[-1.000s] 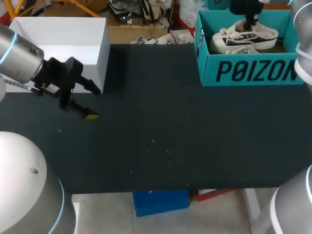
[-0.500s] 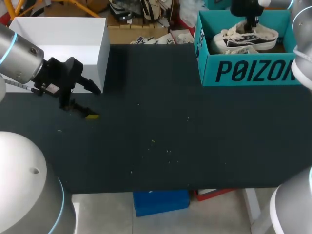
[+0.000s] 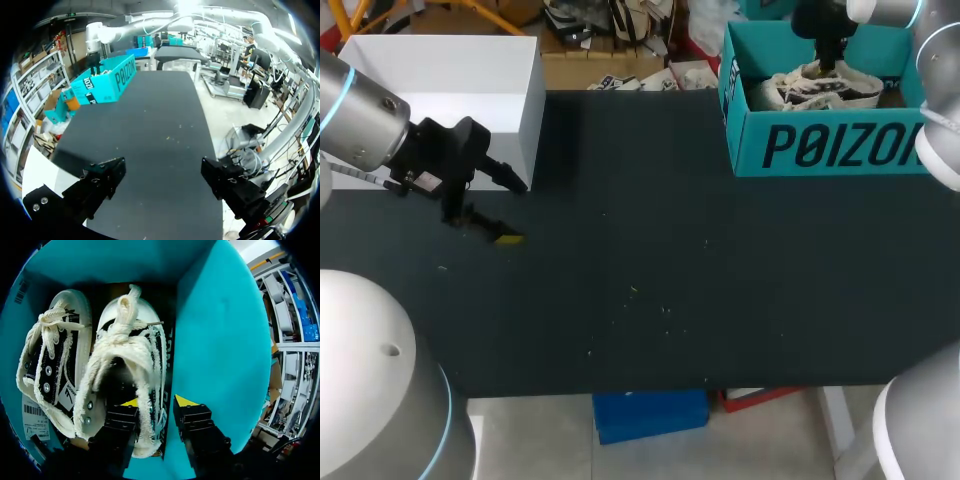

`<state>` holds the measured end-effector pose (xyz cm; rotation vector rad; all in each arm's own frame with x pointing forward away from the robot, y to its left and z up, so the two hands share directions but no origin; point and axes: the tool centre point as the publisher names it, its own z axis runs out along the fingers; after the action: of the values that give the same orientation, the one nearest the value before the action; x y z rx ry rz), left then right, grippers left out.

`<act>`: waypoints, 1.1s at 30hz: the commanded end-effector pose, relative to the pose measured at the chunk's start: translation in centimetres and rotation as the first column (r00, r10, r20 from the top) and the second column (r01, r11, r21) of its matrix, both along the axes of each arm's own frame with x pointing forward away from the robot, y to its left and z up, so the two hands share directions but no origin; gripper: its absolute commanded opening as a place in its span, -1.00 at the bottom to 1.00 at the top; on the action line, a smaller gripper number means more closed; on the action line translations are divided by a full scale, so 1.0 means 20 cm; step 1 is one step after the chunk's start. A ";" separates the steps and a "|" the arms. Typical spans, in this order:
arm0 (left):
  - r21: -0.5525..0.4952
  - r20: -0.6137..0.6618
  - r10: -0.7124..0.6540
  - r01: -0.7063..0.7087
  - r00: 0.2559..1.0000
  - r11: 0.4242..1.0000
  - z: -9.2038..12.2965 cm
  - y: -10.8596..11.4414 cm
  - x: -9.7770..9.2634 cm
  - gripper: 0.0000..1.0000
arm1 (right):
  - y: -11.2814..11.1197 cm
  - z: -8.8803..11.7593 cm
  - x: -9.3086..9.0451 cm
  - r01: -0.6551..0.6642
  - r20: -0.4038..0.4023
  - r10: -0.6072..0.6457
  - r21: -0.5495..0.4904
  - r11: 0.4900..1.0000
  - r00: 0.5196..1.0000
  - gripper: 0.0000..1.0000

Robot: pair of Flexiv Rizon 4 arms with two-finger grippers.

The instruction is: Take the shoe out of the shoebox, open the shoe tongue, remove and reinsert the insole, then place the shoe into the shoebox

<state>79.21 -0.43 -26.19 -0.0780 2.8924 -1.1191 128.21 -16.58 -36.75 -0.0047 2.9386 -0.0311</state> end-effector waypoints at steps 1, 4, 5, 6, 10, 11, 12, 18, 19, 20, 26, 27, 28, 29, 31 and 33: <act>0.001 0.003 0.001 -0.001 1.000 1.000 -0.01 0.00 0.00 1.00 | -0.01 0.00 0.08 0.001 -0.128 -0.001 -0.004 1.000 0.992 -0.02; 0.001 0.003 0.001 -0.001 1.000 1.000 -0.01 0.00 0.00 1.00 | -0.02 0.02 0.07 0.002 -0.130 -0.004 -0.009 1.000 0.991 -0.30; 0.001 0.003 0.001 -0.001 1.000 1.000 -0.01 0.00 0.00 1.00 | -0.02 0.03 0.07 0.003 -0.131 -0.004 -0.013 1.000 0.991 -0.48; 0.001 0.003 0.001 -0.001 1.000 1.000 -0.01 0.00 0.00 1.00 | -0.03 0.05 0.06 0.002 -0.132 -0.004 -0.016 1.000 0.991 -0.70; 0.001 0.003 0.001 -0.001 1.000 1.000 -0.01 0.00 0.00 1.00 | -0.04 0.12 0.05 0.003 -0.127 -0.006 -0.027 1.000 0.992 -0.80; 0.001 0.003 0.001 -0.001 1.000 1.000 -0.01 0.00 0.00 1.00 | -0.04 0.14 0.04 0.002 -0.126 -0.005 -0.030 1.000 0.992 -0.81; 0.001 0.003 0.001 -0.001 1.000 1.000 -0.01 0.00 0.00 1.00 | -0.04 0.16 0.03 0.000 -0.126 -0.004 -0.032 0.999 0.992 -0.80; 0.001 0.003 0.001 -0.001 1.000 1.000 -0.01 0.00 0.00 1.00 | -0.06 0.29 -0.02 -0.015 -0.128 0.009 -0.044 0.999 0.992 -0.71; 0.001 0.003 0.001 -0.001 1.000 1.000 -0.01 0.00 0.00 1.00 | -0.06 0.31 -0.04 -0.017 -0.128 0.011 -0.049 0.999 0.992 -0.73; 0.001 0.003 0.001 -0.001 1.000 1.000 -0.01 0.00 0.00 1.00 | -0.06 0.34 -0.05 -0.017 -0.128 0.011 -0.051 0.999 0.992 -0.74; 0.001 0.003 0.001 -0.001 1.000 1.000 -0.01 0.00 0.00 1.00 | -0.03 0.47 -0.17 0.023 -0.095 -0.029 -0.070 0.997 0.995 -0.69; 0.001 0.003 0.001 -0.001 1.000 1.000 -0.01 0.00 0.00 1.00 | -0.02 0.50 -0.19 0.030 -0.086 -0.036 -0.071 0.997 0.996 -0.70; 0.001 0.003 0.001 -0.001 1.000 1.000 -0.01 0.00 0.00 1.00 | -0.01 0.52 -0.21 0.043 -0.078 -0.048 -0.071 0.997 0.996 -0.68; 0.001 0.003 0.001 -0.001 1.000 1.000 -0.01 0.00 0.00 1.00 | 0.01 0.54 -0.24 0.052 -0.069 -0.057 -0.072 0.996 0.996 -0.65; 0.001 0.003 0.001 -0.001 1.000 1.000 -0.01 0.00 0.00 1.00 | 0.04 0.58 -0.29 0.072 -0.048 -0.076 -0.073 0.995 0.996 -0.57; 0.001 0.003 0.001 -0.001 1.000 1.000 -0.01 0.00 0.00 1.00 | 0.08 0.61 -0.34 0.097 -0.026 -0.099 -0.073 0.993 0.995 -0.52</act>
<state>79.21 -0.43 -26.19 -0.0780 2.8924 -1.1191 125.33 -16.10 -27.68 0.1203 3.0573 -0.1295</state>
